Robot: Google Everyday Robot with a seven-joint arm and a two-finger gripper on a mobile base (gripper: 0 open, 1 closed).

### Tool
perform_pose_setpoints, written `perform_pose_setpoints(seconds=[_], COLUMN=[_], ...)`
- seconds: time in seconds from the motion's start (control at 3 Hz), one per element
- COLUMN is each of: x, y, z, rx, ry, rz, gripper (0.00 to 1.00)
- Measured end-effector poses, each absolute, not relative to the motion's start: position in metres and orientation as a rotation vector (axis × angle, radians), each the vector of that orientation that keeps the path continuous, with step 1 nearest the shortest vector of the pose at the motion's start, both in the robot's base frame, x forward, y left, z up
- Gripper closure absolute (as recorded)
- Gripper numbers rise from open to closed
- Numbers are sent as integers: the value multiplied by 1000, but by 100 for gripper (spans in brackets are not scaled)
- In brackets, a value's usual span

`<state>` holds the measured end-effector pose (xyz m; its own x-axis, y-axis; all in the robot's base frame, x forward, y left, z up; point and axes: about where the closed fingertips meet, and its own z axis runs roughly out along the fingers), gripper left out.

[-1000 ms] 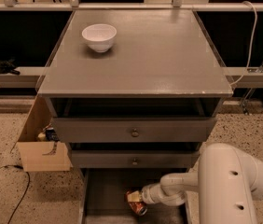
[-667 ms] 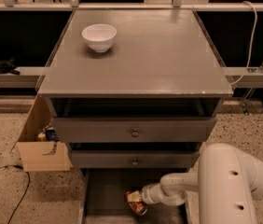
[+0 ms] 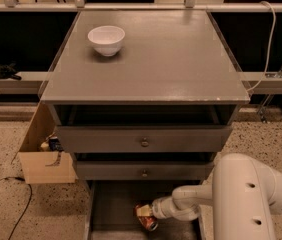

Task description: Place coke can into bottom drawer

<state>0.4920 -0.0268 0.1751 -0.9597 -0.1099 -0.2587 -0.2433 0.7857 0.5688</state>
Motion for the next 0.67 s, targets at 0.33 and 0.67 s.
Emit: perform_pose_setpoints(seconds=[0.33, 0.67], x=[492, 492], y=[-27, -27], z=[175, 175], rx=[-277, -277], ry=[2765, 2765], rz=[924, 924], gripper=[12, 0])
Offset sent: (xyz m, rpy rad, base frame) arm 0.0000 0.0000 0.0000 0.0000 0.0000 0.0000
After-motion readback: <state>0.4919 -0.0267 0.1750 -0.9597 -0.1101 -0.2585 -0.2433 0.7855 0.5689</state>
